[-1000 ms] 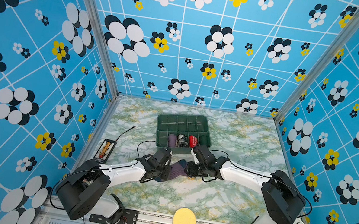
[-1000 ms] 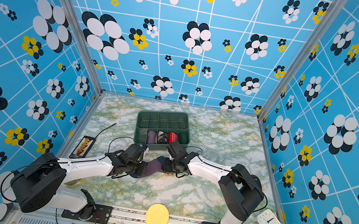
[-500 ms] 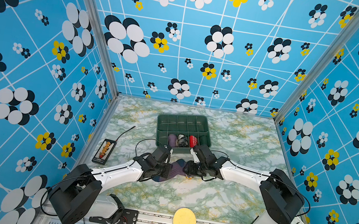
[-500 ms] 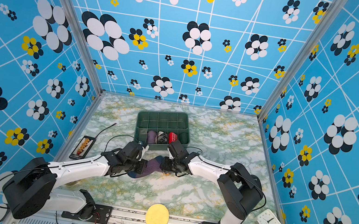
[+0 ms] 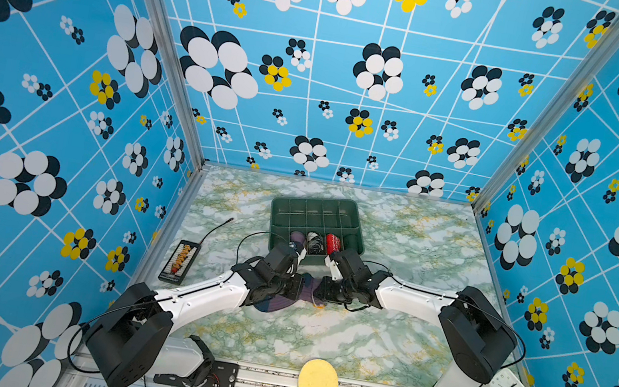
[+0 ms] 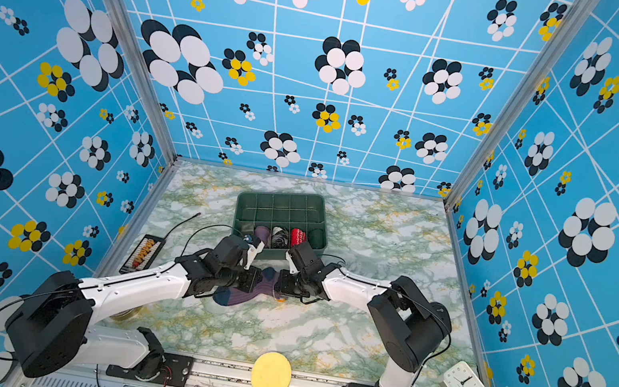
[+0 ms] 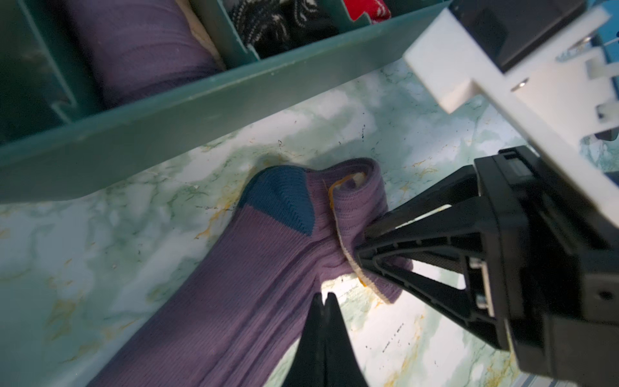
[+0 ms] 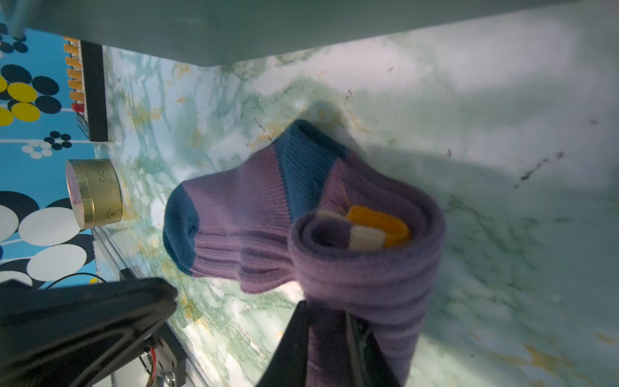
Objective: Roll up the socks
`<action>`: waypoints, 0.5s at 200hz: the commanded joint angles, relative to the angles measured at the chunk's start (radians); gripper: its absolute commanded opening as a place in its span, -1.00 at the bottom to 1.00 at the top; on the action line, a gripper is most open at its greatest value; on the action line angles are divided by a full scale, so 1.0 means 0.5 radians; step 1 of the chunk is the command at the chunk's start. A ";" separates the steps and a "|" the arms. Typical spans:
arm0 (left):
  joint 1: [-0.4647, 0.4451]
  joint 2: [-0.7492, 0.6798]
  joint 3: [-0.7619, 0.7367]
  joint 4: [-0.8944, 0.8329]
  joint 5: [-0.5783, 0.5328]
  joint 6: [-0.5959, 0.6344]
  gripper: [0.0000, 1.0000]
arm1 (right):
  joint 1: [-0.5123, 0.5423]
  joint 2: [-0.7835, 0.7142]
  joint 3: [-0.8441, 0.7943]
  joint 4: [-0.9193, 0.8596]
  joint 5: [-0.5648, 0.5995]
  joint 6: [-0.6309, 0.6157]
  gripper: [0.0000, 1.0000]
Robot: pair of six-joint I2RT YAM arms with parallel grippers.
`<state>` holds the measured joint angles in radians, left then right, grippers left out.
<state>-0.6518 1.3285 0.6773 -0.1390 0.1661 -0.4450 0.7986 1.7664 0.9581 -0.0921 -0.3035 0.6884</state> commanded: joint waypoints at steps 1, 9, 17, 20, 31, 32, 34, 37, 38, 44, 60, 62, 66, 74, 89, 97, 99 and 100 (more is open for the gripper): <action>0.009 0.062 0.075 0.065 0.061 0.000 -1.00 | -0.014 0.114 -0.059 -0.168 -0.001 0.008 -0.65; 0.006 0.081 0.085 0.083 0.075 -0.003 -1.00 | -0.018 0.125 -0.057 -0.174 -0.001 0.010 -0.71; 0.003 0.100 0.094 0.100 0.088 -0.007 -1.00 | -0.017 0.138 -0.054 -0.181 -0.003 0.010 -0.75; 0.003 0.108 0.099 0.105 0.090 -0.008 -1.00 | -0.020 0.142 -0.054 -0.182 -0.002 0.010 -0.77; -0.006 0.138 0.116 0.123 0.106 -0.009 -1.00 | -0.018 0.159 -0.048 -0.187 -0.007 0.010 -0.81; -0.006 0.141 0.117 0.124 0.106 -0.010 -1.00 | -0.018 0.162 -0.048 -0.188 -0.007 0.010 -0.82; -0.008 0.146 0.120 0.127 0.108 -0.009 -1.00 | -0.017 0.165 -0.045 -0.190 -0.009 0.010 -0.83; -0.012 0.154 0.123 0.132 0.112 -0.011 -1.00 | -0.018 0.171 -0.041 -0.192 -0.010 0.010 -0.83; -0.012 0.155 0.125 0.134 0.114 -0.013 -1.00 | -0.017 0.172 -0.041 -0.192 -0.010 0.010 -0.83; -0.018 0.172 0.133 0.145 0.120 -0.012 -1.00 | -0.017 0.181 -0.039 -0.198 -0.010 0.010 -0.85; -0.038 0.209 0.148 0.172 0.134 -0.020 -1.00 | -0.020 0.201 -0.029 -0.208 -0.007 0.010 -0.88; -0.042 0.212 0.150 0.176 0.136 -0.020 -1.00 | -0.020 0.203 -0.029 -0.208 -0.007 0.010 -0.88; -0.047 0.222 0.154 0.182 0.140 -0.021 -1.00 | -0.021 0.205 -0.031 -0.208 -0.007 0.010 -0.88; -0.055 0.240 0.161 0.193 0.148 -0.024 -1.00 | -0.020 0.207 -0.031 -0.208 -0.004 0.009 -0.88; -0.072 0.273 0.173 0.204 0.158 -0.025 -1.00 | -0.029 0.207 -0.030 -0.213 0.002 0.016 -0.88; -0.079 0.290 0.181 0.205 0.161 -0.027 -1.00 | -0.035 0.204 -0.031 -0.210 0.003 0.022 -0.88; -0.080 0.293 0.182 0.207 0.162 -0.027 -1.00 | -0.035 0.204 -0.034 -0.209 0.003 0.022 -0.88; -0.080 0.294 0.182 0.207 0.163 -0.026 -1.00 | -0.037 0.204 -0.036 -0.209 0.003 0.024 -0.88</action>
<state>-0.6796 1.4502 0.7380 -0.0563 0.2218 -0.4530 0.7872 1.8015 0.9764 -0.0845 -0.3447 0.6930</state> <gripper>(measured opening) 0.046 0.062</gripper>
